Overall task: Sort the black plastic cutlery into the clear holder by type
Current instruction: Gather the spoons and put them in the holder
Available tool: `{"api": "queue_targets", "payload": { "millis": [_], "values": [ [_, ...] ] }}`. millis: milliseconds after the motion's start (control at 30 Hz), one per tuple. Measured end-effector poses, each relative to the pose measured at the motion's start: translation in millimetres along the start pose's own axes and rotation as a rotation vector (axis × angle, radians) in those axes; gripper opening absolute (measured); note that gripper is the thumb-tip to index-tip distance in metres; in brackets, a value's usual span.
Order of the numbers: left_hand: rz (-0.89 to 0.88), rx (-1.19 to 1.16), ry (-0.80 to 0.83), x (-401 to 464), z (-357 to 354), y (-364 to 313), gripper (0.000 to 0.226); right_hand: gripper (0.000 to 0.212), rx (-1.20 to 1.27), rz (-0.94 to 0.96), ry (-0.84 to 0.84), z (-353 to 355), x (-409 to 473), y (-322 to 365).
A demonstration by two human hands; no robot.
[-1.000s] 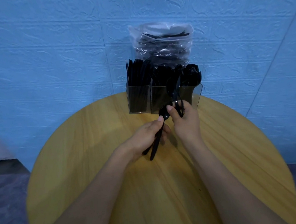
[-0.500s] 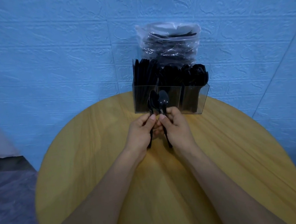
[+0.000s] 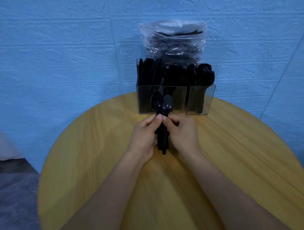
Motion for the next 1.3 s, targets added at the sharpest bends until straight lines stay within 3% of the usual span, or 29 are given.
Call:
{"api": "queue_targets", "payload": {
  "millis": [167,267,367,433,567,700,867,933,1033,1133,1200,1300],
  "values": [
    [-0.005,0.029,-0.009,1,2,1,0.017,0.027,-0.243,0.123,0.025,-6,0,4],
    [-0.025,0.072,-0.002,1,2,2,0.021,0.006,-0.194,0.115,-0.055,2,1,8],
    [-0.039,0.125,0.015,0,0,3,0.024,0.010,-0.122,0.094,-0.082,5,2,9],
    [-0.042,0.139,0.027,1,0,3,0.024,0.010,-0.154,0.123,-0.066,3,3,10],
    [-0.030,0.233,0.045,2,0,3,0.026,0.028,-0.249,0.147,0.029,-1,3,12],
    [-0.038,0.324,0.069,4,-1,7,0.027,0.026,-0.283,0.150,0.038,2,7,10],
    [0.003,0.270,0.103,4,-9,8,0.028,0.005,-0.052,0.012,-0.038,14,13,4],
    [0.026,0.226,0.118,6,-15,6,0.030,0.009,0.039,-0.046,-0.067,19,18,2],
    [0.065,0.189,0.222,10,-23,1,0.026,0.029,0.187,-0.151,0.020,28,34,2],
    [0.136,0.159,0.376,12,-36,-7,0.024,0.012,0.240,-0.145,0.133,45,48,12],
    [0.124,0.262,0.427,16,-44,-14,0.026,0.010,0.252,-0.119,0.156,56,57,16],
    [-0.013,0.623,0.482,29,-59,-22,0.027,0.018,0.097,-0.035,-0.016,77,78,16]
  ]
}}
Point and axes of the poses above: each hand's wrist, its own x-axis towards the middle knuckle, its own z-axis out of the back of the hand, y = z × x, the point moved 5 cm from there along x, towards the middle knuckle, and after that the axes turned 7 degrees about -z, right-handed, at the moved point
